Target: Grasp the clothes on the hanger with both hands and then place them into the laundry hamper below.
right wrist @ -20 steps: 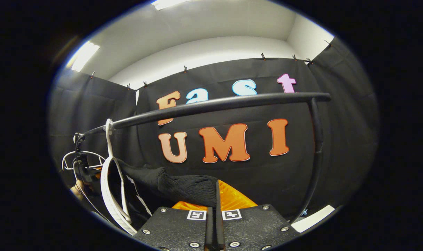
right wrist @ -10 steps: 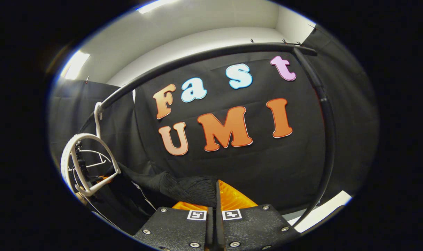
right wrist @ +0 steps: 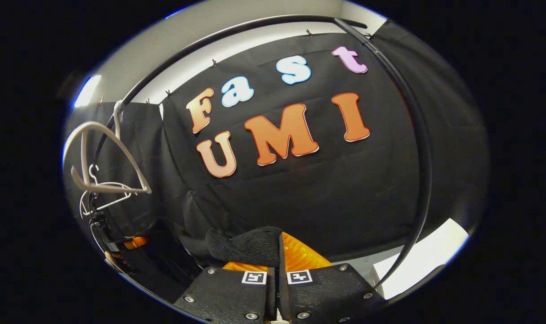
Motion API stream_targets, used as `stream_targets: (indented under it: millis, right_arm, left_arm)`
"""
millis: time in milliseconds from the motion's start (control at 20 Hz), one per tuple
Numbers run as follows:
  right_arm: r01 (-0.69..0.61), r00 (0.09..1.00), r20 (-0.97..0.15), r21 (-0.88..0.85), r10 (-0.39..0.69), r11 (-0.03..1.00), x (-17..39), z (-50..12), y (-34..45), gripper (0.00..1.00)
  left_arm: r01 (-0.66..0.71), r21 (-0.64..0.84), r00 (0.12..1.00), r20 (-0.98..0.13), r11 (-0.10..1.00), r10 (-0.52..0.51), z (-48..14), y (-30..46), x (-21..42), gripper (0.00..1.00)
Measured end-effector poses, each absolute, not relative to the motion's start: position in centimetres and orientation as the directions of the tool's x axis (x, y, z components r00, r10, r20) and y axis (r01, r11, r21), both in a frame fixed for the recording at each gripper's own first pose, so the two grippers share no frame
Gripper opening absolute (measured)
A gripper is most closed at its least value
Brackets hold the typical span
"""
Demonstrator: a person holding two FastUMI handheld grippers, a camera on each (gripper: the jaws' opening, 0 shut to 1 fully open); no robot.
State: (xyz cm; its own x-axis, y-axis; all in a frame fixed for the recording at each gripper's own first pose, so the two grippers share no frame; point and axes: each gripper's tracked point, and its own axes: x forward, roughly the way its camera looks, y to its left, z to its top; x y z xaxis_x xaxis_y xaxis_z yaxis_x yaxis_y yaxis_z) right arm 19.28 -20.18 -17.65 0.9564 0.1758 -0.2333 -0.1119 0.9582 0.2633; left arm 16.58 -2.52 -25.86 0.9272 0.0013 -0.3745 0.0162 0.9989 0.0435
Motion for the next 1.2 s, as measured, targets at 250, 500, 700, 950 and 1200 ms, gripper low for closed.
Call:
stream_targets:
  millis: [250,500,700,950,1200]
  right_arm:
    - [-0.1,0.919,-0.351,0.239,0.182,0.966,18.2,-25.2,-18.1,0.02]
    - [-0.099,0.872,-0.445,0.246,0.203,0.964,18.0,-32.8,-14.5,0.02]
    - [-0.106,0.829,-0.511,0.251,0.225,0.962,18.0,-38.0,-11.2,0.02]
    - [-0.105,0.771,-0.593,0.244,0.234,0.964,17.8,-44.2,-7.8,0.03]
    - [-0.058,0.654,-0.735,0.185,0.177,0.981,17.0,-51.7,-6.4,0.07]
  left_arm:
    - [0.092,0.072,0.887,-0.459,0.993,-0.049,-31.1,-6.3,13.8,0.09]
    - [0.19,0.055,0.819,-0.56,0.98,-0.128,-36.9,-11.9,11.8,0.08]
    - [0.262,0.033,0.755,-0.63,0.964,-0.184,-41.2,-16.3,10.8,0.09]
    - [0.281,-0.008,0.658,-0.726,0.96,-0.199,-47.0,-19.5,9.1,0.09]
    - [0.184,-0.094,0.472,-0.865,0.978,-0.172,-53.7,-20.0,5.9,0.08]
